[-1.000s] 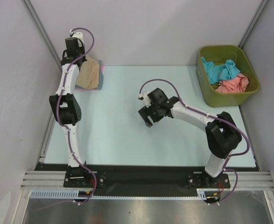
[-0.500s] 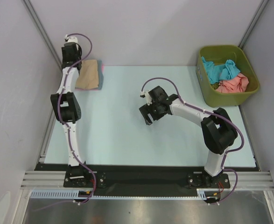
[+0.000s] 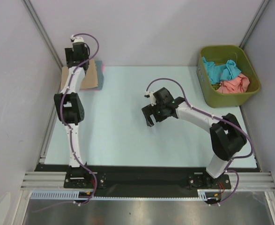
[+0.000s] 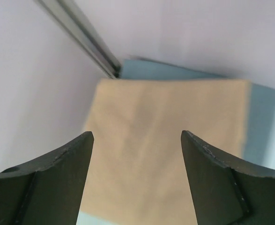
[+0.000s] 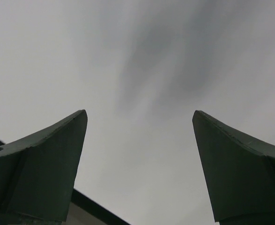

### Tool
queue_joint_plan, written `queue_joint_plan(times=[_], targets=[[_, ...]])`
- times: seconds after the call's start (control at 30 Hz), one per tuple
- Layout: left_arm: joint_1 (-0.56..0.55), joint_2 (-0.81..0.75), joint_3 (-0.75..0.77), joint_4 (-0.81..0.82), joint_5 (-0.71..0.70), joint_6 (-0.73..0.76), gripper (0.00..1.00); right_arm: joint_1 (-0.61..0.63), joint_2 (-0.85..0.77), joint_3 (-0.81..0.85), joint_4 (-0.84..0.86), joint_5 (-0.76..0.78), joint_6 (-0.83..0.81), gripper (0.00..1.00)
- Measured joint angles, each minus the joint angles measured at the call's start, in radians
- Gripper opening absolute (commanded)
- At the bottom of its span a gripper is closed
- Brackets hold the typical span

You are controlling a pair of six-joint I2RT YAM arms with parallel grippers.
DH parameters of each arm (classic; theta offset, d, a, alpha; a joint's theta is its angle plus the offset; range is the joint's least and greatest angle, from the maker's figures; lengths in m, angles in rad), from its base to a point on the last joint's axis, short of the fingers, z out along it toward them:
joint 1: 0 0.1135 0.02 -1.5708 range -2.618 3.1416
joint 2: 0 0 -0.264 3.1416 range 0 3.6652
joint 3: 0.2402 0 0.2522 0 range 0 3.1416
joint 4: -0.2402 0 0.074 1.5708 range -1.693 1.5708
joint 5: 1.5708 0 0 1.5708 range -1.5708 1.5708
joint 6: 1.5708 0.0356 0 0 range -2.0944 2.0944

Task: Fold and stack the t-shirts
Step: Neatly place the folded tshirt to the corner

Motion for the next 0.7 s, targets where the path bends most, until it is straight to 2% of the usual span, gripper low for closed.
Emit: queue_joint_plan(times=[0.13, 0.3, 0.43, 0.53, 0.7], targets=[[-0.105, -0.121, -0.111, -0.064, 0.01, -0.055, 0.8, -0.015, -0.129, -0.109, 0.064, -0.018, 0.064, 1.0], [-0.307, -0.328, -0.317, -0.129, 0.04, -0.136, 0.81, -0.085, -0.333, -0.293, 0.148, -0.039, 0.177, 1.0], [-0.462, -0.476, -0.465, -0.175, 0.135, -0.234, 0.8, -0.15, -0.508, -0.44, 0.197, -0.038, 0.282, 1.0], [-0.536, -0.629, -0.655, -0.177, 0.229, -0.347, 0.81, -0.2, -0.645, -0.561, 0.24, -0.036, 0.388, 1.0], [-0.616, -0.933, -1.105, -0.069, 0.397, -0.573, 0.82, -0.283, -0.856, -0.772, 0.312, -0.039, 0.564, 1.0]])
